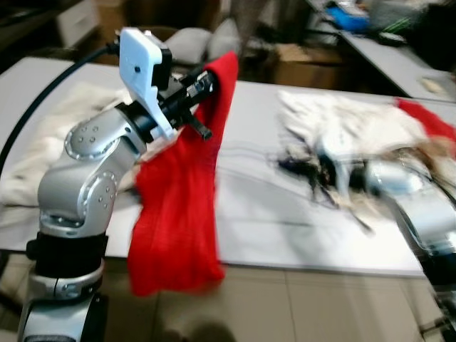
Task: Hang hanger
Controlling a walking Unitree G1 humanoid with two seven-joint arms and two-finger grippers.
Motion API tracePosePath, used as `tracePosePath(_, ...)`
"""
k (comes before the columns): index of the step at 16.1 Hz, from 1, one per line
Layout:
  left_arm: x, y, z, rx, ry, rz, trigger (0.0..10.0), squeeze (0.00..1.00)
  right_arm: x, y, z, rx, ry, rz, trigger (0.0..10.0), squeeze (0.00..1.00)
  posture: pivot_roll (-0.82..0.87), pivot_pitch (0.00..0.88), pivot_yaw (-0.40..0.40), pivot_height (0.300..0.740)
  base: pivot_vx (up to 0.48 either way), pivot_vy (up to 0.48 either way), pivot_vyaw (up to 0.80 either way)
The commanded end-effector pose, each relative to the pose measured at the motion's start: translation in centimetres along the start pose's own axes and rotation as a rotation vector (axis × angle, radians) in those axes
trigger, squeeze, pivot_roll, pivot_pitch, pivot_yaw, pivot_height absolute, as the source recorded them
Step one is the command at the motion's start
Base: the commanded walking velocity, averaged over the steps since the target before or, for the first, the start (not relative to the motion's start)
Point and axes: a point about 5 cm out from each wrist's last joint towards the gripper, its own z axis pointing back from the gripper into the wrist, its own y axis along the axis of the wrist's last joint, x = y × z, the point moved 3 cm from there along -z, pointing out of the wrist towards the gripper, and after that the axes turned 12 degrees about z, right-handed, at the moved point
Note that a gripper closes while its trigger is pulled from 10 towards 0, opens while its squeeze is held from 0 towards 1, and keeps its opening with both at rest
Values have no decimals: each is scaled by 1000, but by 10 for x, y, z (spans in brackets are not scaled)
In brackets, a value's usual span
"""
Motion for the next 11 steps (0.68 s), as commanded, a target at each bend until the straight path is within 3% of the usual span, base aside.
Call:
tracePosePath(1, 3, 14, 1, 44, -12, -4, 10000, 0, 28, 5, 2, 1, -162, 55, 10000, 0, 79, 0, -99, 740, 412, 0, 0)
tracePosePath(2, 4, 24, 3, 80, -23, 8, 10000, 0, 67, 23, 7, 47, -382, 106, 10000, 0, 82, 0, -99, 740, 412, 0, 0)
tracePosePath(4, 0, 38, 8, 126, -17, 21, 10000, 0, 112, 67, 27, 264, -607, 71, 10000, 0, 84, 0, -96, 740, 409, 0, 0)
tracePosePath(5, -7, 45, 13, 149, 9, 20, 10000, 0, 118, 87, 36, 351, -645, 131, 10000, 0, 82, 0, -94, 740, 412, 0, 0)
tracePosePath(6, -16, 49, 19, 167, 51, 18, 10000, 0, 117, 99, 42, 411, -683, 201, 10000, 0, 80, 0, -94, 740, 409, 0, 0)
tracePosePath(8, -24, 49, 27, 168, 89, 22, 10000, 0, 104, 92, 34, 393, -638, 227, 10000, 0, 75, 0, -91, 740, 405, 0, 0)
tracePosePath(11, -34, 30, 38, 94, 179, 28, 10000, 0, 54, 62, 7, 339, -367, 216, 10000, 0, 70, 0, -91, 740, 374, 0, 0)
